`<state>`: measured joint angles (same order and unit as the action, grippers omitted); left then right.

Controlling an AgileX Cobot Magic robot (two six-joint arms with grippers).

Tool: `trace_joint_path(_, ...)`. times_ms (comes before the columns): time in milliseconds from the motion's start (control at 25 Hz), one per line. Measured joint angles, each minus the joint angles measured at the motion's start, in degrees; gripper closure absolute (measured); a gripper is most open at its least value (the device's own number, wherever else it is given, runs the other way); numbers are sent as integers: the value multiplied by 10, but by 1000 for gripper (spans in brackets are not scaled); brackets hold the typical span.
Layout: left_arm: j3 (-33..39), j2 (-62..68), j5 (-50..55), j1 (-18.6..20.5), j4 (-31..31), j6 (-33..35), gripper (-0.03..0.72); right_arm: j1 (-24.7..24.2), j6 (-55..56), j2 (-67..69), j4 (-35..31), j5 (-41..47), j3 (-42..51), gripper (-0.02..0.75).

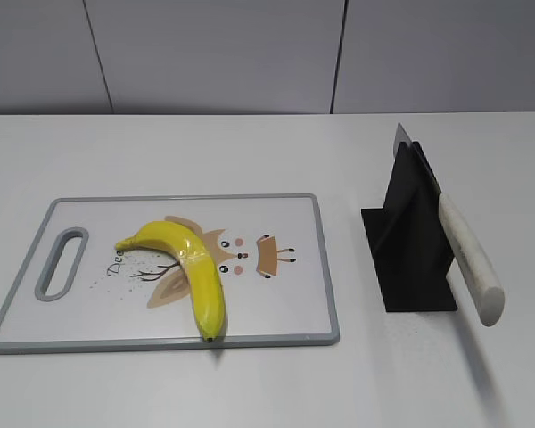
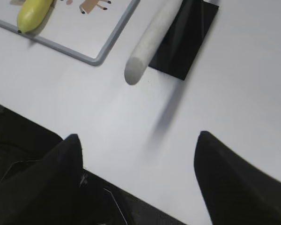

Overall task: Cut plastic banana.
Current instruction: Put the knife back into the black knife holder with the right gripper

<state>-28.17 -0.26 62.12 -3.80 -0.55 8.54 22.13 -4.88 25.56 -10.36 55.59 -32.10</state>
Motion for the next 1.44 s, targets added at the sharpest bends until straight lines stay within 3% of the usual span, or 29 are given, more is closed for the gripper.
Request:
trace_joint_path(240,0,0,0,0,0,0,144,0,-16,-108,8,44,33,149)
trace_joint_path(720,0,0,-1,0,-1,0,144,-4,-18,-259,4,47,35,149)
trace_joint_path(1160,0,0,-1,0,-2,0,144,-183,-18,-260,-26,47,35,149)
trace_joint_path(1440,0,0,-1,0,-2,0,144,-193,-18,-260,-30,47,35,149)
